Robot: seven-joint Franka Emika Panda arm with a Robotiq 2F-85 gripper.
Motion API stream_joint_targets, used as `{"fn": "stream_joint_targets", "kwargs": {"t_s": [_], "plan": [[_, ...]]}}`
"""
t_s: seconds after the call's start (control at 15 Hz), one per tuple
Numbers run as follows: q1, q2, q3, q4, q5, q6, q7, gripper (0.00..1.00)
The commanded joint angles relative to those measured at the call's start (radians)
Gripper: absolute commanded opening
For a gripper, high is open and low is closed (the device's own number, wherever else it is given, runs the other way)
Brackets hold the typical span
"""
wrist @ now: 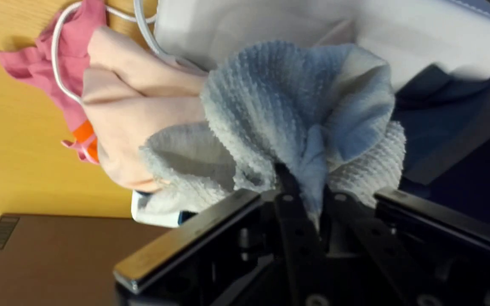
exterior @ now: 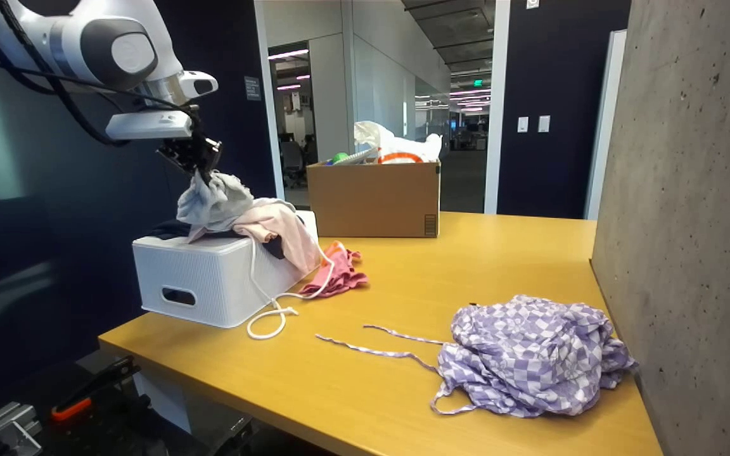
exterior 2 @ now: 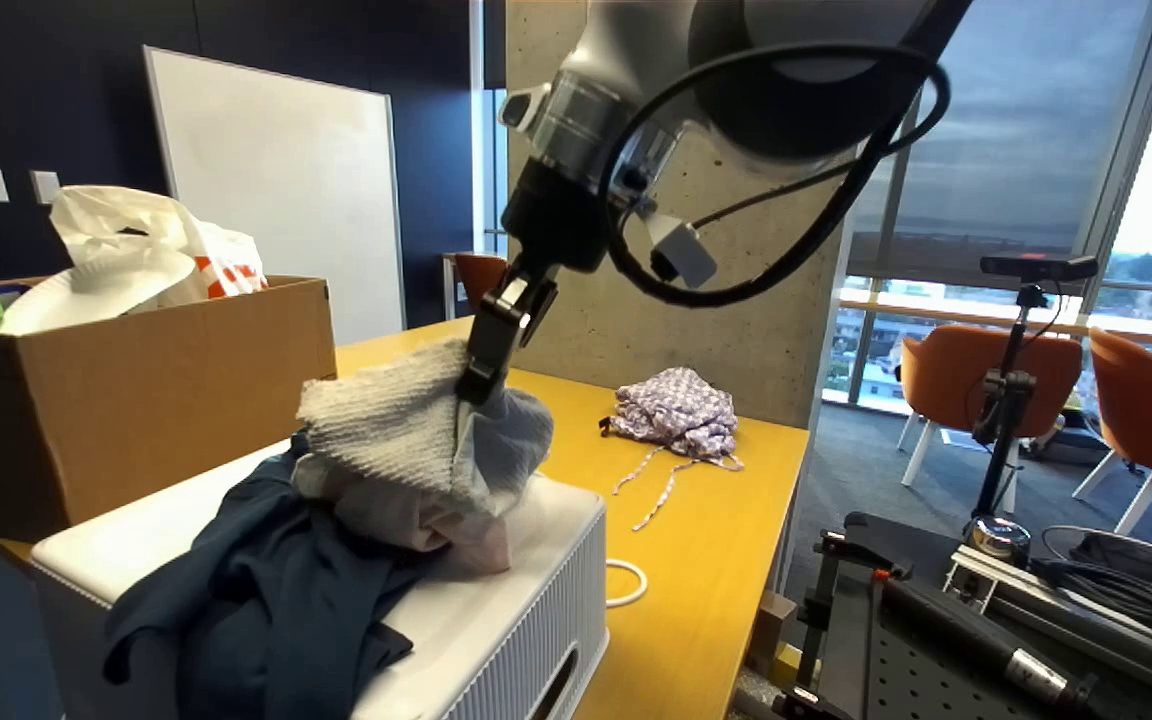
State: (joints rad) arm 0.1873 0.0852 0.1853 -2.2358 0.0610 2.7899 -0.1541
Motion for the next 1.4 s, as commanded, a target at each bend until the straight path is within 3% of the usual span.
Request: {"fn": "stream_joint_targets", "kwargs": {"t_s": [0.0, 0.27, 0.53, 0.67, 0.93, 1.13, 1.33], "plan": [[-0.003, -0.127, 0.006, -0.021, -0.020, 0.015, 0.007, 0.02], [-0.057, -0.145, -0.056, 0.023, -0.063, 0.036, -0.005, 0.02], [-0.142, -0.149, -0.153, 0.041, -0.016, 0.061, -0.052, 0.02], [-0.188, -0.163, -0.196, 0.062, -0.056, 0.024, -0.016, 0.02], [-0.239, -0.241, -0.227, 0.048, -0.143, -0.240, 0.015, 0.02], [-0.225, -0.300, -0.216, 0.016, -0.139, -0.484, -0.006, 0.02], [-0.214, -0.249, -0.212, 0.074, -0.130, -0.667, -0.015, 0.02]]}}
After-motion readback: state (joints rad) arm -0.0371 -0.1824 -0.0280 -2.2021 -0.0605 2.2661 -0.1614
